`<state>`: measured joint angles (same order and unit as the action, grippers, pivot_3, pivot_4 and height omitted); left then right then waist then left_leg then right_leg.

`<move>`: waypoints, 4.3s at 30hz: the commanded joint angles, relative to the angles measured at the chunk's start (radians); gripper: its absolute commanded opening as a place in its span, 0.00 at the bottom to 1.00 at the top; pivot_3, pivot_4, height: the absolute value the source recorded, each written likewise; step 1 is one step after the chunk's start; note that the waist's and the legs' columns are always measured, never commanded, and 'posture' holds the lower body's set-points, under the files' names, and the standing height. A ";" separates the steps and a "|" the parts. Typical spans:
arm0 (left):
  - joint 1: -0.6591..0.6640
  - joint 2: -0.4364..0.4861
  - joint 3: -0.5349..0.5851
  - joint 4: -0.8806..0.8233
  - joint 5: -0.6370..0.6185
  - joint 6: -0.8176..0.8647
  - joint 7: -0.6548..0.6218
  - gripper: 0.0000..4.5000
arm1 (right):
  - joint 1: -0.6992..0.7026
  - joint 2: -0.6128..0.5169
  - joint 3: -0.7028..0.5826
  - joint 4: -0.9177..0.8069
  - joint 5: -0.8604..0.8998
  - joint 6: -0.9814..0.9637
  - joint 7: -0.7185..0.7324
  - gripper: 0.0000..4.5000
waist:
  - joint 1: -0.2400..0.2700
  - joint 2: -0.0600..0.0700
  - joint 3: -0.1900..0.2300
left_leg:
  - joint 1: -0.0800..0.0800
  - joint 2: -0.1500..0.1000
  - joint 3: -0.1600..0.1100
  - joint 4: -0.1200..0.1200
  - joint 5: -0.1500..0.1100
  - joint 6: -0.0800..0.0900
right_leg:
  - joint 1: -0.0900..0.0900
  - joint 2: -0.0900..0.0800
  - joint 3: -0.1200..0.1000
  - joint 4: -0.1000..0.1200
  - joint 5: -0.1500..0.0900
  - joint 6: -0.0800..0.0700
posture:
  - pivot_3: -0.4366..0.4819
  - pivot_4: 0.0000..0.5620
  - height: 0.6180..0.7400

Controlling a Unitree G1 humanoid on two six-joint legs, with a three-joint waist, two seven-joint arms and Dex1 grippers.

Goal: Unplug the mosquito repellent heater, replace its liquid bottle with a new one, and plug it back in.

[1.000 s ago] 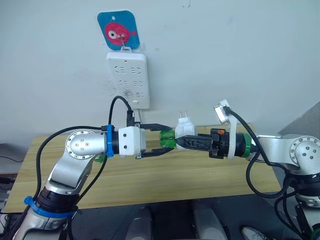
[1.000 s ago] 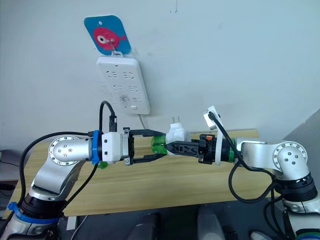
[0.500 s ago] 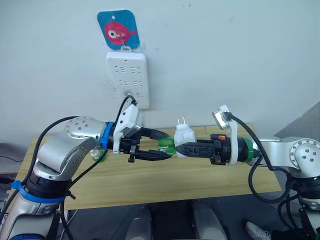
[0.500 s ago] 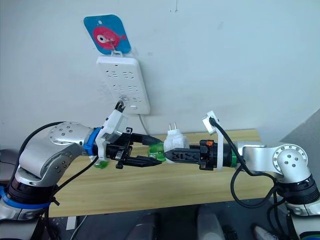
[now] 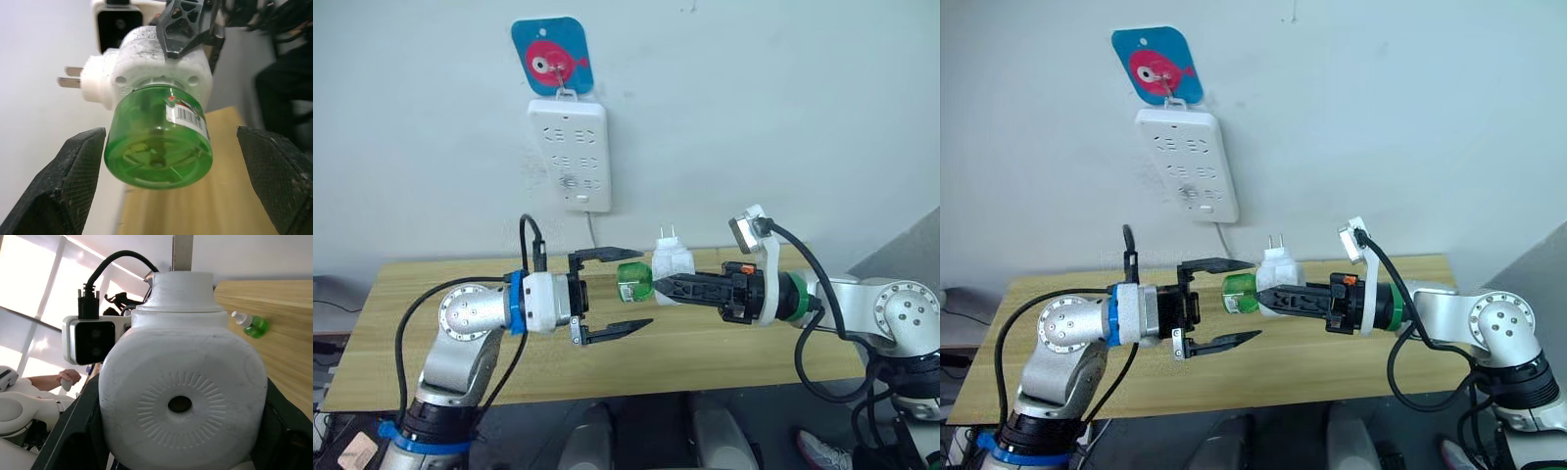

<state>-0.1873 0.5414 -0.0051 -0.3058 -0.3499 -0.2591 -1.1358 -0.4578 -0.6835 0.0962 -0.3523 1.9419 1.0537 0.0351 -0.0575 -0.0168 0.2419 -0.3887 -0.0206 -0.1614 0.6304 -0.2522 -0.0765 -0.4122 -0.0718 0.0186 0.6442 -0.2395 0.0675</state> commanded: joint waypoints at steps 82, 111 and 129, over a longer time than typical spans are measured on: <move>0.101 0.084 0.028 -0.056 -0.007 -0.122 0.041 0.98 | -0.003 -0.043 0.025 -0.038 0.030 -0.002 0.029 0.67 | 0.030 0.001 0.005 | -0.009 0.000 0.001 0.002 0.001 0.000 | -0.008 0.000 0.001 0.001 0.000 -0.002 | 0.45 0.41 1.00; -0.135 0.505 0.060 -0.132 -0.906 1.102 0.180 0.49 | -0.008 -0.059 0.051 -0.039 0.030 0.008 0.028 0.67 | 0.000 0.001 0.006 | -0.010 0.000 -0.001 0.012 0.001 0.001 | -0.008 0.002 0.000 0.008 -0.001 0.005 | 0.47 0.42 1.00; 0.129 0.128 0.018 -0.140 -0.051 0.063 0.091 1.00 | -0.012 -0.054 0.047 -0.034 0.030 0.000 0.023 0.67 | 0.024 0.001 0.006 | -0.011 0.000 0.001 0.011 0.001 0.001 | -0.008 0.001 0.001 0.003 0.003 -0.001 | 0.46 0.42 1.00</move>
<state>-0.0607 0.6863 0.0053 -0.4446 -0.4494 -0.0868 -1.0415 -0.4580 -0.7392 0.1608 -0.3676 1.9517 1.0572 0.0555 -0.0330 -0.0160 0.2482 -0.4000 -0.0206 -0.1609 0.6412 -0.2517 -0.0757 -0.4200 -0.0707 0.0197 0.6470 -0.2361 0.0662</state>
